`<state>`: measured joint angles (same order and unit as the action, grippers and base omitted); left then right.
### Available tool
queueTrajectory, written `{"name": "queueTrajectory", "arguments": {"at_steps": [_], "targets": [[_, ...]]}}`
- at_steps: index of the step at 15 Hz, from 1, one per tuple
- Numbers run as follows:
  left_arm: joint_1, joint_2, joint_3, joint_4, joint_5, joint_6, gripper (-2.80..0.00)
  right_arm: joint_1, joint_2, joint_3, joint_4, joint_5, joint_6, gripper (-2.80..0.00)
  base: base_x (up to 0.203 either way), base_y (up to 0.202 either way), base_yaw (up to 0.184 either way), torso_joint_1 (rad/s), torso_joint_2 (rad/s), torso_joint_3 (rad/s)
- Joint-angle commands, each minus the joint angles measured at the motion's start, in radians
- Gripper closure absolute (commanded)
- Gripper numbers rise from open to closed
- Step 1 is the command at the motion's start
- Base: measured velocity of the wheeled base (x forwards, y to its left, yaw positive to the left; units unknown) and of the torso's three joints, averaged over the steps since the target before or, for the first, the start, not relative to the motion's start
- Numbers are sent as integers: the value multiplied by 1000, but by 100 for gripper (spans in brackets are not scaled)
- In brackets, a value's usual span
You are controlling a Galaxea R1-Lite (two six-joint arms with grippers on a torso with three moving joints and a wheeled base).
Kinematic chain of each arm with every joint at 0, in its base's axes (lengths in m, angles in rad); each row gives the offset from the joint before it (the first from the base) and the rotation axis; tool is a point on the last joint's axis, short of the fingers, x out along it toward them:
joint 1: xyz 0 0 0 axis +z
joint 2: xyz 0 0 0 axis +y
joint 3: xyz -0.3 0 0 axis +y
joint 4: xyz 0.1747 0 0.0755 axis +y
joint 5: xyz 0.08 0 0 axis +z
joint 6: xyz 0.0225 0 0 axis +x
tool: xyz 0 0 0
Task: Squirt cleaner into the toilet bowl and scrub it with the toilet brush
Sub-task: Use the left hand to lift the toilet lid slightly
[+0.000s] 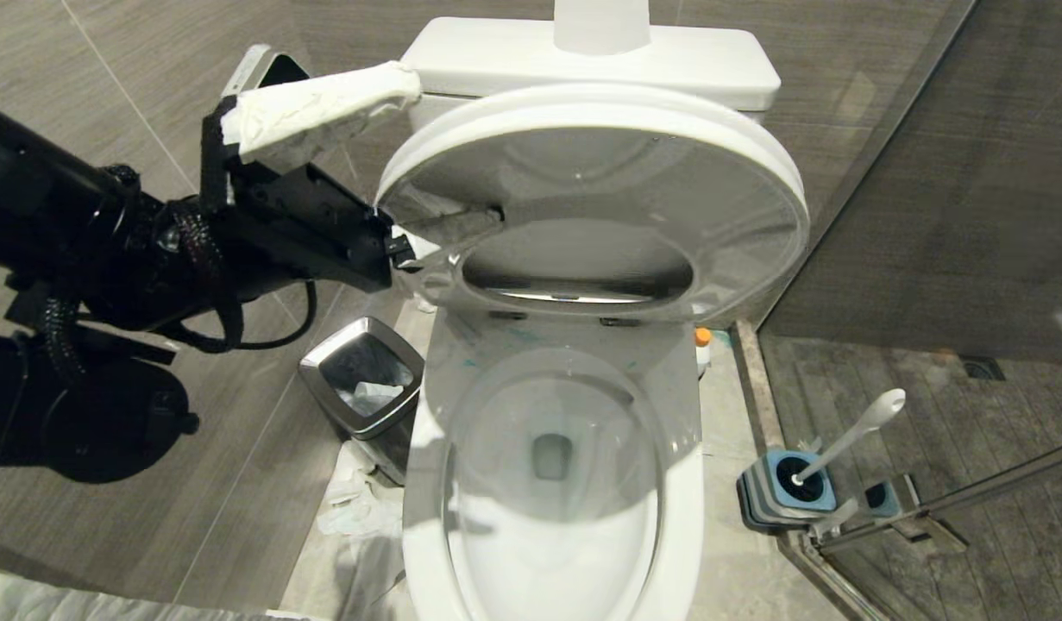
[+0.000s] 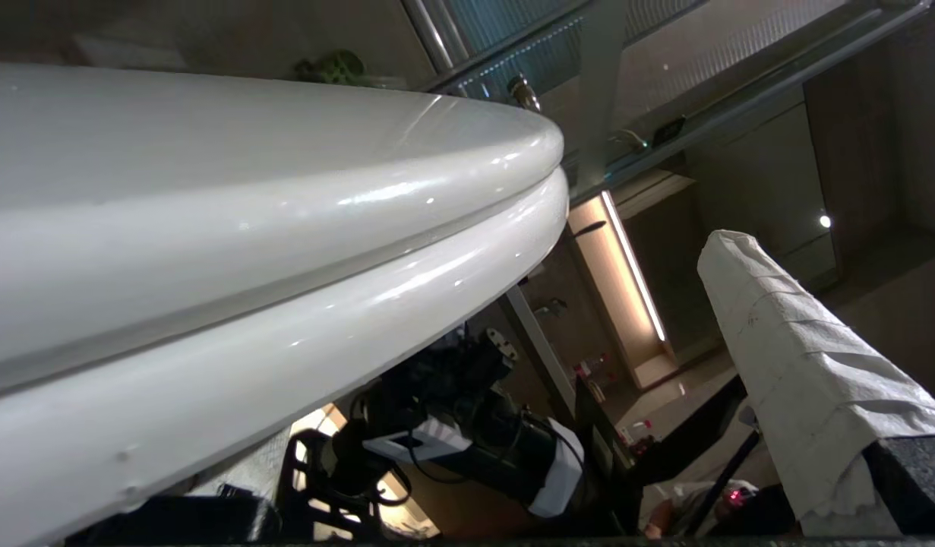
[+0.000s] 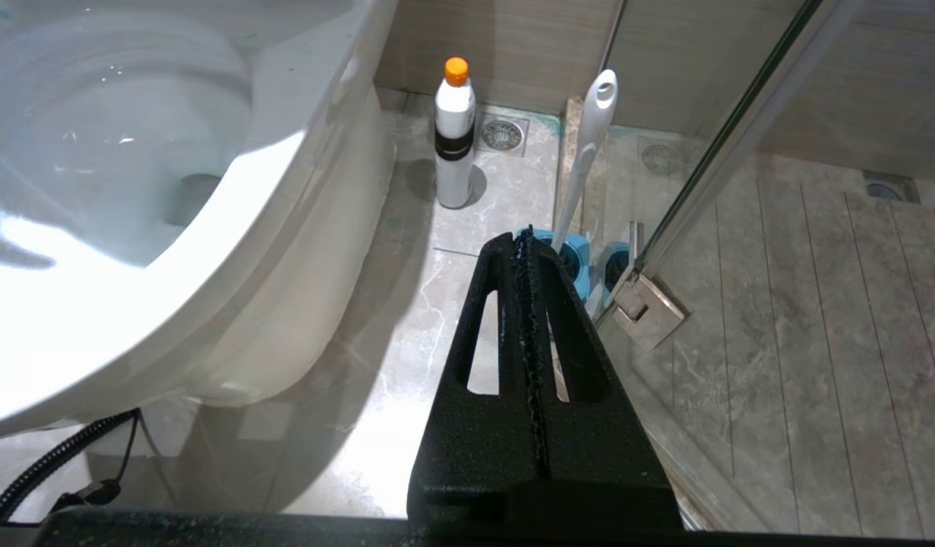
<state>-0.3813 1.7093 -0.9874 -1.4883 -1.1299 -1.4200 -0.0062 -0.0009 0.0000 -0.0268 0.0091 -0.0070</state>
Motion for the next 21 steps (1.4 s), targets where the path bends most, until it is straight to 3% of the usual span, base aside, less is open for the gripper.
{"name": "queueTrajectory", "arguments": {"at_steps": [1,5,9,20,21], "targets": [[0,57,-58,-6,5,-8,-280,0,-1,12,-1,0,-1,0,0,0,0,0,0,0],[13,101,-157,0,10,-8,-280,0,-1,12,-1,0,1,0,0,0,0,0,0,0],[42,161,-327,69,11,-8,-280,0,-1,12,-1,0,-1,0,0,0,0,0,0,0],[101,530,-949,212,31,-7,-280,0,-1,12,-1,0,-1,0,0,0,0,0,0,0],[107,548,-965,226,31,-1,-280,0,-1,12,-1,0,-1,0,0,0,0,0,0,0]]}}
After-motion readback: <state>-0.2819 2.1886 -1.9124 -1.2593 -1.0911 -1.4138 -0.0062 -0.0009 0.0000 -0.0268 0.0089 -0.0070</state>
